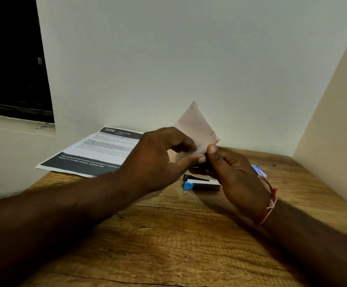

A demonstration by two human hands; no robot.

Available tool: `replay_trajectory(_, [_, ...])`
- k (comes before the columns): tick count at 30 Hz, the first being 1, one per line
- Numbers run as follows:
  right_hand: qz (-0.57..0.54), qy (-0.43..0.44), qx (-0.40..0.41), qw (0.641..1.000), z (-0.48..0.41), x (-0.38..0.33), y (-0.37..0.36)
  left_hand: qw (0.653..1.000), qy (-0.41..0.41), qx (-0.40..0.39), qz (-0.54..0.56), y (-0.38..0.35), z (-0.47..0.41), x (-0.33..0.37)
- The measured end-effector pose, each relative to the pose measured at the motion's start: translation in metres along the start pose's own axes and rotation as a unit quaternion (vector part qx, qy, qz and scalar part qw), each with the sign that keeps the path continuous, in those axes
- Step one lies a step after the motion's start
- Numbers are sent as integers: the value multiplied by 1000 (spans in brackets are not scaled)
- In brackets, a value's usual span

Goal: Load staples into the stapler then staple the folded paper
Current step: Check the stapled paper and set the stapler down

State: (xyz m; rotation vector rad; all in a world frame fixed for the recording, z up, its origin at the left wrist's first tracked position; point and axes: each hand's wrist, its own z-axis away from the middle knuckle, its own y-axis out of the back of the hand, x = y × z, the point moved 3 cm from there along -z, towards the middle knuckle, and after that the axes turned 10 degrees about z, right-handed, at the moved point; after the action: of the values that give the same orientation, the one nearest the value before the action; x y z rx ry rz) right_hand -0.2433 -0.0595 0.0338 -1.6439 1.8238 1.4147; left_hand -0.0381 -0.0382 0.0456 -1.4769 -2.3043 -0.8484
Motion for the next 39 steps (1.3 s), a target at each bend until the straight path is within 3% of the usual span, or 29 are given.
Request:
replay_trajectory(8, [70, 97, 40, 992, 2, -16, 3, 998, 13, 0, 67, 3, -1, 17])
replay_trajectory(17, [230, 193, 107, 948, 4, -17, 3, 996, 19, -5, 86, 2, 1, 27])
replay_trajectory(30, [222, 167, 83, 957, 3, -16, -1, 997, 8, 0, 74, 2, 2, 23])
replay_trajectory(39, [161, 126, 127, 971, 4, -16, 3, 998, -6, -43, 47, -2, 4, 20])
